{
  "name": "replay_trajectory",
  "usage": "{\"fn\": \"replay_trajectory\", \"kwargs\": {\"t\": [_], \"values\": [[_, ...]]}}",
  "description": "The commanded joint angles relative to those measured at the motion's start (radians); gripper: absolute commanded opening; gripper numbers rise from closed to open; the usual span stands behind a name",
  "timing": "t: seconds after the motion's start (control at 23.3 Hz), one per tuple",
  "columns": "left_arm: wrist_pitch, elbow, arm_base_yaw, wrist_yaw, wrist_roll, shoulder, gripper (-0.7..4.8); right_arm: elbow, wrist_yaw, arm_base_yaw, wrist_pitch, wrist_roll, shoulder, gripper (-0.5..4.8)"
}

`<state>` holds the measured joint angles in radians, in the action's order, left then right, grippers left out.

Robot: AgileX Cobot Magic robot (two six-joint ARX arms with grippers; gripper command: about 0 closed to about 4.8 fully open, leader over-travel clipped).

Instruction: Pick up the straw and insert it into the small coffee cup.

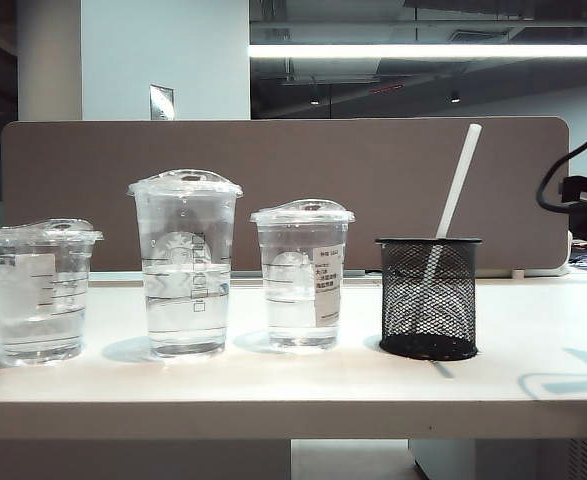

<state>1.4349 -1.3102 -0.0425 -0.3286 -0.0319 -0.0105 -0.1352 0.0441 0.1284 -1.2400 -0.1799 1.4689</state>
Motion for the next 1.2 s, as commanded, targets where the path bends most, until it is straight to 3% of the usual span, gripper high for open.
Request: {"fn": "replay_trajectory", "kwargs": {"t": [0.04,0.21,0.52,0.69,0.99,1.2], "values": [[0.002,-0.002,0.000,0.004,-0.002,-0.001,-0.06,0.036,-0.035,0.060,-0.024,-0.003,-0.041,0.00],[0.002,-0.002,0.000,0.003,-0.002,-0.001,-0.05,0.080,-0.092,0.145,-0.052,0.000,-0.087,0.01],[0.002,-0.002,0.000,0.003,-0.002,-0.001,-0.05,0.121,-0.086,0.310,-0.083,0.000,-0.139,1.73],[0.002,-0.002,0.000,-0.016,-0.002,-0.001,-0.06,0.118,-0.088,0.371,-0.121,0.000,-0.139,1.81],[0.002,-0.002,0.000,-0.035,0.003,-0.001,-0.05,0.075,-0.090,0.373,-0.121,0.000,-0.138,1.81],[0.002,-0.002,0.000,-0.034,0.043,-0.001,-0.06,0.006,-0.060,0.373,-0.038,0.000,-0.138,1.81]]}}
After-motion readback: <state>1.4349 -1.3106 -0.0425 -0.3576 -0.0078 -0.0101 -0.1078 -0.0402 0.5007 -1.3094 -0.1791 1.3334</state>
